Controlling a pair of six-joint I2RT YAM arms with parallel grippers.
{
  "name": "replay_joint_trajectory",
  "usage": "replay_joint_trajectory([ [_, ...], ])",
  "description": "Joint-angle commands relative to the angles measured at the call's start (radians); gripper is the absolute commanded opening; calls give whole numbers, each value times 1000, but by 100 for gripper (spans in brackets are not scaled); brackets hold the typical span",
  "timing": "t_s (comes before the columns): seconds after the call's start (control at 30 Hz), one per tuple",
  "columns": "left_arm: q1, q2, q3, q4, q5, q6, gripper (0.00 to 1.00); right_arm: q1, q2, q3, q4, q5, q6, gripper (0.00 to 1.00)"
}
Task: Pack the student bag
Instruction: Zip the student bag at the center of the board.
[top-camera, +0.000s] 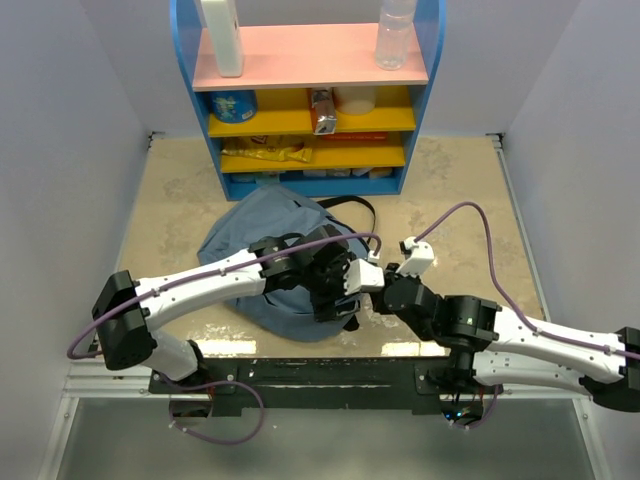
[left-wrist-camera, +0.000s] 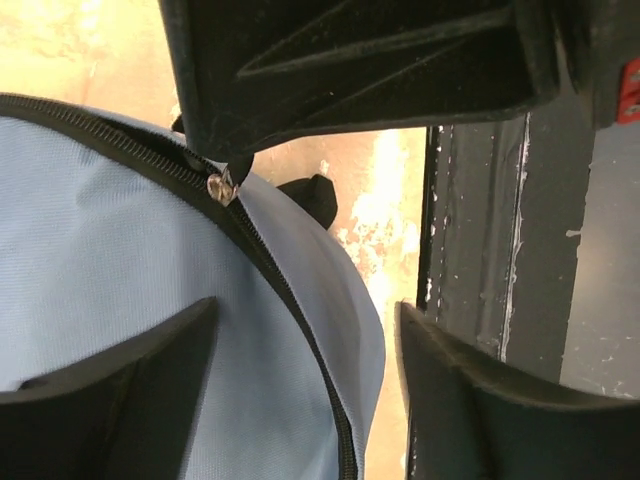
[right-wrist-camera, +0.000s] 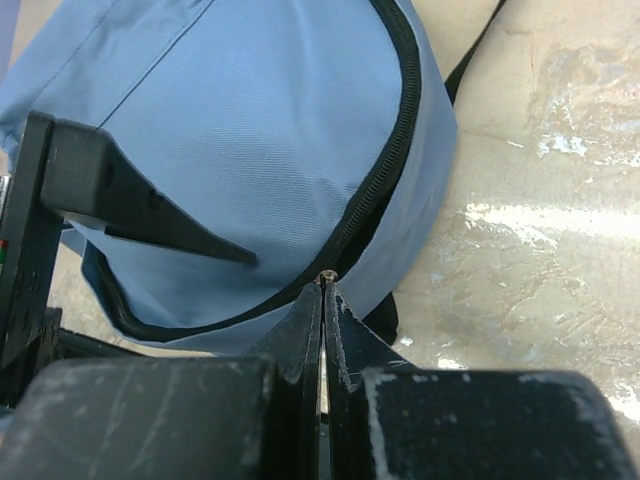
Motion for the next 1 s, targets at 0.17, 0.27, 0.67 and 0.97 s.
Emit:
replay_joint_trajectory([
  [0.17,-43,49,-12,38,39,14,30,9,-21,-3,68,66,6,0],
  [0.27,-46,58,-15,41,34,14,29,9,0,6,72,76,1,0],
  [0.67,-57,9,-44,-14,71,106,0,-247,42,-18,233,-55,-161,0],
  [0.97,-190,-80,-84,-239,226,343,0,-398,183,40,344,-161,-292,0],
])
